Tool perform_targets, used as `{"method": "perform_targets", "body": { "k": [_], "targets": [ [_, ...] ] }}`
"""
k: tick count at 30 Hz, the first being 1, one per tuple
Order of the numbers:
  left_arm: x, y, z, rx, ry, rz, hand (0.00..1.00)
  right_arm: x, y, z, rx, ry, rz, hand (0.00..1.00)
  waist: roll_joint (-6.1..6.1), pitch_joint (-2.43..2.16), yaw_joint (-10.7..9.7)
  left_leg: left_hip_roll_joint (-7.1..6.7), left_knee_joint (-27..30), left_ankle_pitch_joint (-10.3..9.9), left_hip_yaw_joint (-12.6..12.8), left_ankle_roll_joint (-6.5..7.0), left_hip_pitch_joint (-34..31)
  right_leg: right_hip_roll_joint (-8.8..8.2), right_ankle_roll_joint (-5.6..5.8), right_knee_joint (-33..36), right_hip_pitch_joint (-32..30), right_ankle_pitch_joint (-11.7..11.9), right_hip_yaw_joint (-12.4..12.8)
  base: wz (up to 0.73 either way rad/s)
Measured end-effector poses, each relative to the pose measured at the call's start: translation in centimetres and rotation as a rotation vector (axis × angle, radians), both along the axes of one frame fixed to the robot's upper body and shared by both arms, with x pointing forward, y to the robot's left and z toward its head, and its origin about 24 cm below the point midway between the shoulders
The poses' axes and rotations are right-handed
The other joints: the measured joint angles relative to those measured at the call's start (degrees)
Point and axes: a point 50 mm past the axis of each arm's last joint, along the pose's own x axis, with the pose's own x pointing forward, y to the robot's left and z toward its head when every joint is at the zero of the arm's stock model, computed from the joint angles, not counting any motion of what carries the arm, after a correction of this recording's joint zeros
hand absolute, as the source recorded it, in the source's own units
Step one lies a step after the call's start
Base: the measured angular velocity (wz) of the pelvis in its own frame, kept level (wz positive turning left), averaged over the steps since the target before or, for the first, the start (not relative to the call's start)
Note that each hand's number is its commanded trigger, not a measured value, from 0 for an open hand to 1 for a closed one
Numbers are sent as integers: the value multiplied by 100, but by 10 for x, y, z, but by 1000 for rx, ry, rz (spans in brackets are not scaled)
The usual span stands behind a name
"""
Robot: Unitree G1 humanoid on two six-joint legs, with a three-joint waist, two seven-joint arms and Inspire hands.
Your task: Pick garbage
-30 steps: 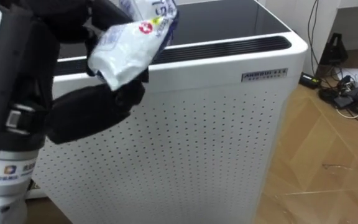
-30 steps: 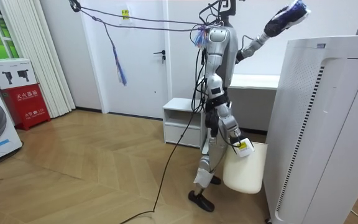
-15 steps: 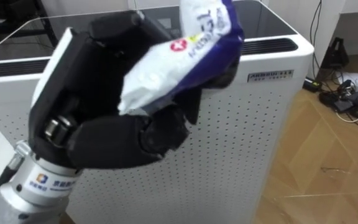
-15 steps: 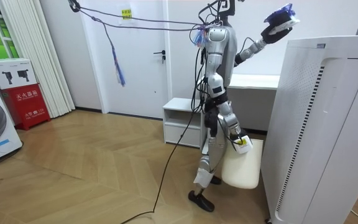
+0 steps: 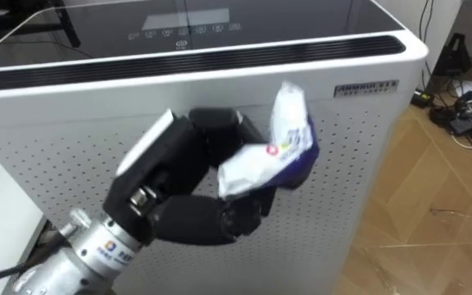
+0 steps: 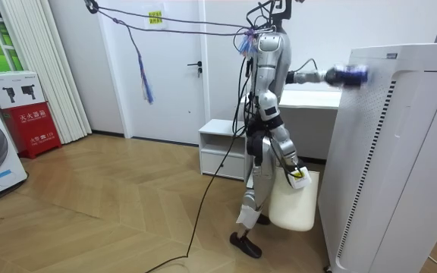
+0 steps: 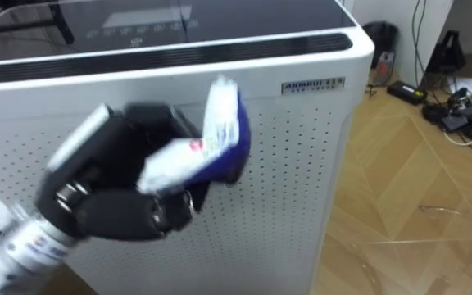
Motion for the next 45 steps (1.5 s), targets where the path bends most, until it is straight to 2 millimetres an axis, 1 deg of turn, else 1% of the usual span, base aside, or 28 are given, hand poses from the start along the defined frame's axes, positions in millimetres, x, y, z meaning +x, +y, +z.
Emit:
{"method": "perform_targets", "body": {
  "k": [1, 2, 3, 5, 6, 8, 10, 12, 16, 18, 19, 21, 22, 23, 24, 26, 27, 29, 31, 33, 38, 39, 40, 41, 45],
  "targets": [
    [0, 0, -8, 25, 28, 1, 100, 1, 0, 0, -2, -1, 1, 100, 2, 2, -2, -1, 10, 1, -16, 0, -50, -2, -1, 12, -40, 0, -14, 11],
    [-1, -1, -22, 74, 76, 1, 100, 6, -1, 1, -5, -7, 2, 100, -1, 8, -45, -8, 24, 18, -45, 0, -148, -13, -1, 46, -128, 1, -26, 14],
    [-2, -2, -32, 121, 109, -5, 100, 12, 0, 3, -9, -18, 6, 100, -3, 37, -103, -17, 44, 30, -62, 1, -234, -26, -1, 77, -206, 1, -42, 12],
    [-5, -6, -45, 181, 140, -23, 100, 21, 0, 6, -8, -36, 10, 100, -1, 45, -120, -17, 126, 30, -69, 1, -412, -26, -18, 84, -343, 11, -65, 8],
    [-6, -9, -52, 204, 164, -33, 100, 26, 0, 8, -9, -42, 9, 100, 11, 69, -147, -19, 167, 30, -105, 1, -495, -31, -25, 83, -389, 20, -126, 13],
    [-9, -13, -63, 234, 201, -56, 100, 31, 0, 9, -10, -49, 11, 100, 29, 84, -187, -23, 209, 32, -158, -2, -621, -42, -32, 85, -467, 24, -225, 19],
    [-11, -13, -72, 252, 234, -66, 100, 35, 1, 10, -11, -63, 15, 100, 45, 97, -204, -24, 228, 48, -185, -16, -754, -54, -39, 108, -591, 28, -256, 9],
    [-11, -13, -83, 294, 267, -67, 100, 40, 3, 12, -14, -78, 21, 100, 58, 105, -209, -20, 215, 88, -173, -26, -911, -65, -47, 216, -821, 31, -215, -4],
    [-7, -9, -97, 369, 310, -66, 100, 47, 4, 15, -16, -95, 27, 100, 49, 116, -188, -14, 198, 135, -118, -36, -1149, -81, -52, 353, -1157, 33, -150, -9],
    [-6, -6, -108, 423, 345, -60, 100, 53, 4, 18, -17, -111, 30, 100, 42, 128, -226, -16, 198, 153, -92, -34, -1256, -80, -53, 416, -1301, 33, -112, -6],
    [-6, -5, -110, 430, 352, -59, 100, 55, 4, 19, -18, -116, 31, 100, 32, 135, -225, -15, 198, 156, -79, -35, -1279, -79, -55, 426, -1335, 34, -93, -6],
    [-7, -1, -117, 457, 374, -54, 100, 62, 5, 23, -19, -134, 35, 100, -23, 173, -230, -9, 208, 165, -42, -36, -1380, -76, -64, 449, -1456, 40, -83, -8],
    [-7, -1, -118, 465, 377, -53, 100, 64, 6, 23, -19, -138, 36, 100, -38, 183, -231, -9, 207, 173, -38, -37, -1411, -78, -64, 473, -1499, 40, -79, 0],
    [-7, 0, -119, 474, 379, -48, 100, 67, 6, 25, -19, -148, 38, 100, -73, 203, -241, -10, 220, 187, -35, -40, -1504, -84, -66, 519, -1606, 41, -67, 0],
    [-6, 0, -120, 477, 377, -41, 100, 71, 6, 28, -21, -161, 37, 100, -98, 210, -239, -10, 255, 194, -32, -41, -1617, -90, -72, 568, -1728, 45, -52, 0],
    [-6, -1, -126, 492, 390, -45, 100, 76, 6, 31, -24, -174, 39, 100, -110, 210, -239, -12, 295, 197, -29, -40, -1746, -136, -79, 607, -1858, 49, -67, 0],
    [-7, 0, -132, 505, 412, -47, 100, 78, 6, 32, -26, -179, 40, 100, -117, 214, -239, -13, 303, 198, -19, -39, -1779, -136, -83, 608, -1891, 51, -58, -3],
    [-11, 3, -140, 515, 450, -41, 100, 81, 6, 32, -30, -176, 38, 100, -138, 211, -238, -13, 306, 198, 2, -39, -1821, -135, -84, 619, -1941, 52, -55, -2],
    [-11, 7, -145, 525, 478, -36, 100, 81, 5, 32, -34, -173, 35, 100, -152, 218, -240, -12, 333, 198, 4, -39, -1879, -136, -85, 624, -1976, 52, -57, 4],
    [-12, 11, -151, 538, 507, -28, 100, 82, 5, 33, -34, -173, 36, 100, -173, 225, -238, 0, 379, 198, 86, -39, -1921, -137, -85, 624, -1978, 53, -79, 9],
    [-6, 12, -150, 547, 485, -9, 100, 89, 7, 37, -30, -196, 37, 100, -201, 220, -221, -14, 436, 225, 132, -1, -2119, -149, -94, 694, -2161, 58, -104, 6],
    [-4, 11, -150, 548, 481, -10, 67, 90, 7, 37, -28, -198, 35, 100, -201, 219, -222, -18, 481, 225, 131, -1, -2169, -153, -97, 693, -2184, 60, -113, 0],
    [-4, 10, -150, 549, 479, -10, 52, 90, 8, 37, -26, -198, 34, 100, -201, 220, -224, -18, 490, 225, 131, -1, -2177, -155, -100, 695, -2189, 62, -116, 0],
    [-4, 9, -150, 553, 475, -11, 0, 90, 9, 37, -18, -199, 27, 100, -202, 220, -225, -19, 498, 225, 133, -1, -2185, -154, -101, 703, -2197, 63, -107, 0],
    [-2, 8, -149, 555, 463, -1, 0, 91, 14, 37, -8, -206, 31, 100, -198, 218, -221, -5, 578, 225, 194, -1, -2297, -151, -111, 802, -2346, 69, -28, -8]
  ]
}}
